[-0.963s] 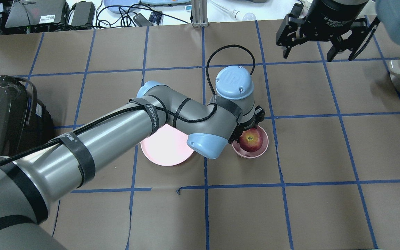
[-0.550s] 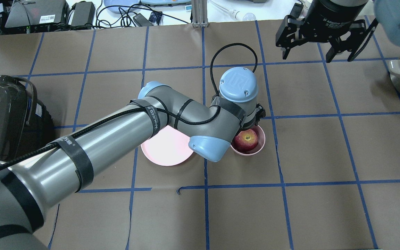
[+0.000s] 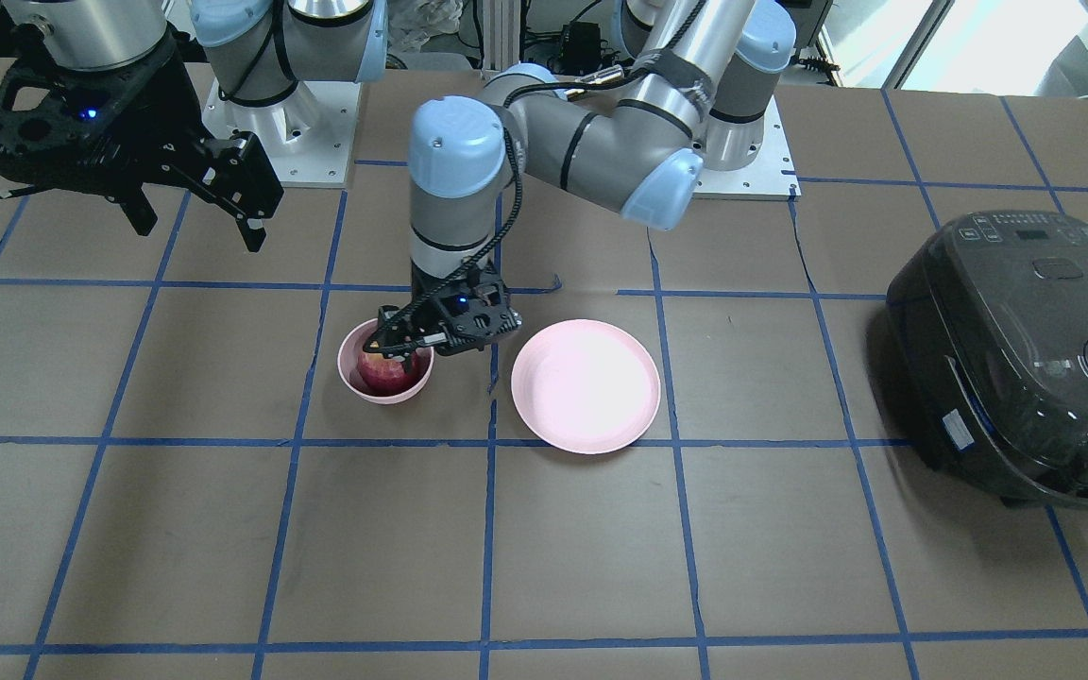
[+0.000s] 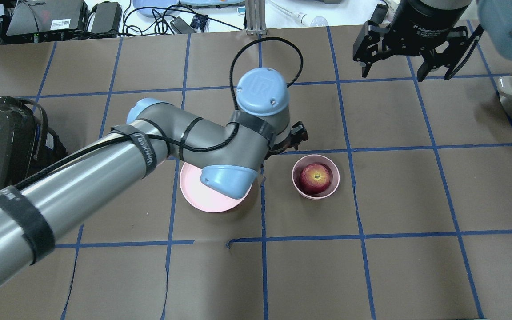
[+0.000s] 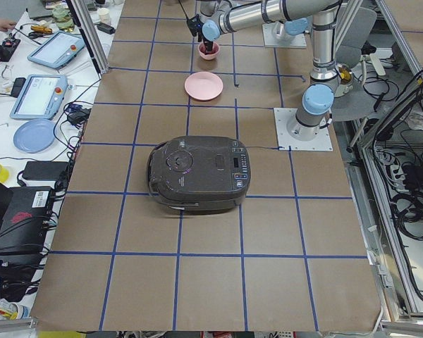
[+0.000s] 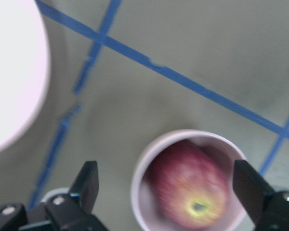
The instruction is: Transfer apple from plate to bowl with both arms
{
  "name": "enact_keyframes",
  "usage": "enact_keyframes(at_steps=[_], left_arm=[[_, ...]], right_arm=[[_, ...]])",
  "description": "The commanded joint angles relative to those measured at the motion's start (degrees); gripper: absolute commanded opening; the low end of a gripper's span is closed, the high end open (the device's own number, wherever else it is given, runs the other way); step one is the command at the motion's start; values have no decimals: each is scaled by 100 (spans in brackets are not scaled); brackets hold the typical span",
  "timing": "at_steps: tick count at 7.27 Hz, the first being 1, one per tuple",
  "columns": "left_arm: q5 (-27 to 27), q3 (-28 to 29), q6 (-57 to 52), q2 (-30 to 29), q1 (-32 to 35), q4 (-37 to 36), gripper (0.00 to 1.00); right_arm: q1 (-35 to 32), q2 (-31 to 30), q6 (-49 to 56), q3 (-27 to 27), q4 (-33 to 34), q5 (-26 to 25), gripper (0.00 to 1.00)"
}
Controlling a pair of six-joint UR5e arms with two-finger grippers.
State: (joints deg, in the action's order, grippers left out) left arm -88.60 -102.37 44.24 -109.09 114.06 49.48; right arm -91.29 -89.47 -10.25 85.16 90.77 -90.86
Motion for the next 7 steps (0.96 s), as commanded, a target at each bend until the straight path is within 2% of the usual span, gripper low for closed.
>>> enact_keyframes(at_steps=[1,3,4,5,7], left_arm=[[9,-301,-2262,659,-1353,192,100],[-25,-22,-4107,1221,-2505,1425,100],[-35,485,-4447,1459,-2755,2407,100],[-304,1160,-4433,1565,-2722,3452,100],[-438,1964,-4363,1706,-2398,4330,100]], right_arm=[[-21,9,-3,70,-7,16,100],[-21,0,-3,124,20,16,100],[-21,0,-3,124,20,7,100],[-29,-9,-3,115,20,25,100],[-29,0,-3,115,28,16,100]])
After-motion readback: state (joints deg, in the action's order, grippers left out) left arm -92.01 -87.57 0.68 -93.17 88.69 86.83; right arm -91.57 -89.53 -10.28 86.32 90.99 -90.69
